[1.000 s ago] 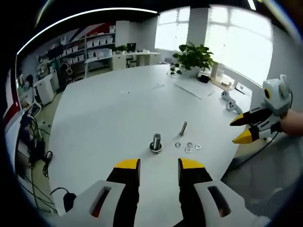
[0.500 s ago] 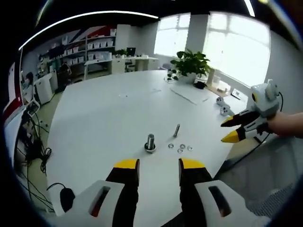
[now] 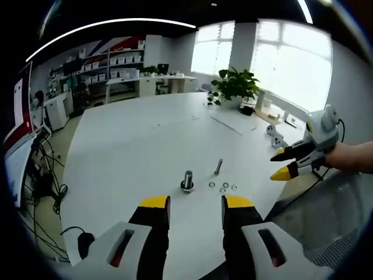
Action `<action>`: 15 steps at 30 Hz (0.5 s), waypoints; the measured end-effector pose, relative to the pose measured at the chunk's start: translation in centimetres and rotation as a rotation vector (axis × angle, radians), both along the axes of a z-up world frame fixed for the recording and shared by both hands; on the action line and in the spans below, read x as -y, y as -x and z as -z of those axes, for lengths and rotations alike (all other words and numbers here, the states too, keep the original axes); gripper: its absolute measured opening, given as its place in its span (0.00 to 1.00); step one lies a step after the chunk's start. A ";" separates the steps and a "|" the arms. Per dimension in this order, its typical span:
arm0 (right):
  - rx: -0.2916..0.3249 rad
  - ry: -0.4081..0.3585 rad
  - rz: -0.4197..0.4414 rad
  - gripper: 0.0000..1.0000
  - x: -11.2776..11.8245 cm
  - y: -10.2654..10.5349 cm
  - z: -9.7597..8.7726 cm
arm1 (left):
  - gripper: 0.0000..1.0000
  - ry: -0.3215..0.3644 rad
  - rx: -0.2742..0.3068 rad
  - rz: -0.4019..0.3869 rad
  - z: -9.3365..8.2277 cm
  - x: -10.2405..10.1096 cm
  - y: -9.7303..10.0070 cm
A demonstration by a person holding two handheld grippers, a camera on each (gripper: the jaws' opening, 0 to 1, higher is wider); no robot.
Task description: Place the washer onto the threaded stud by aligning its center hole with the stud, sliding it down to the base, and recovering from edge contact or off-axis alignment until the washer reaches the visible bottom stop.
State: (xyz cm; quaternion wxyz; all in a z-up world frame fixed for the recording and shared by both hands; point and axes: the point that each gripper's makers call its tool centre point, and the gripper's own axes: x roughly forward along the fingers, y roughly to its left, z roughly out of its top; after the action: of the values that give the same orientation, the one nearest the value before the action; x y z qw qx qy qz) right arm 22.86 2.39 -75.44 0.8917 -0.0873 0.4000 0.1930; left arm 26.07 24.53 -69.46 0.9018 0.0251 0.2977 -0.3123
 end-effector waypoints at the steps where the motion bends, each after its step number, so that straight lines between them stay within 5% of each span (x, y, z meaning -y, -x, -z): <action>1: -0.004 -0.001 -0.001 0.45 0.0 0.1 0.0 | 0.35 0.004 -0.010 -0.014 0.0 -0.2 0.1; 15: -0.022 -0.014 -0.026 0.45 -1.2 -0.6 0.0 | 0.35 -0.013 0.055 -0.010 -0.9 0.0 0.5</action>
State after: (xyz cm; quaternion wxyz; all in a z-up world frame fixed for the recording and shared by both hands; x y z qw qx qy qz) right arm 23.44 3.56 -75.45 0.8852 -0.0841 0.4072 0.2084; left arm 25.58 24.56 -68.55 0.9110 0.0380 0.2749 -0.3049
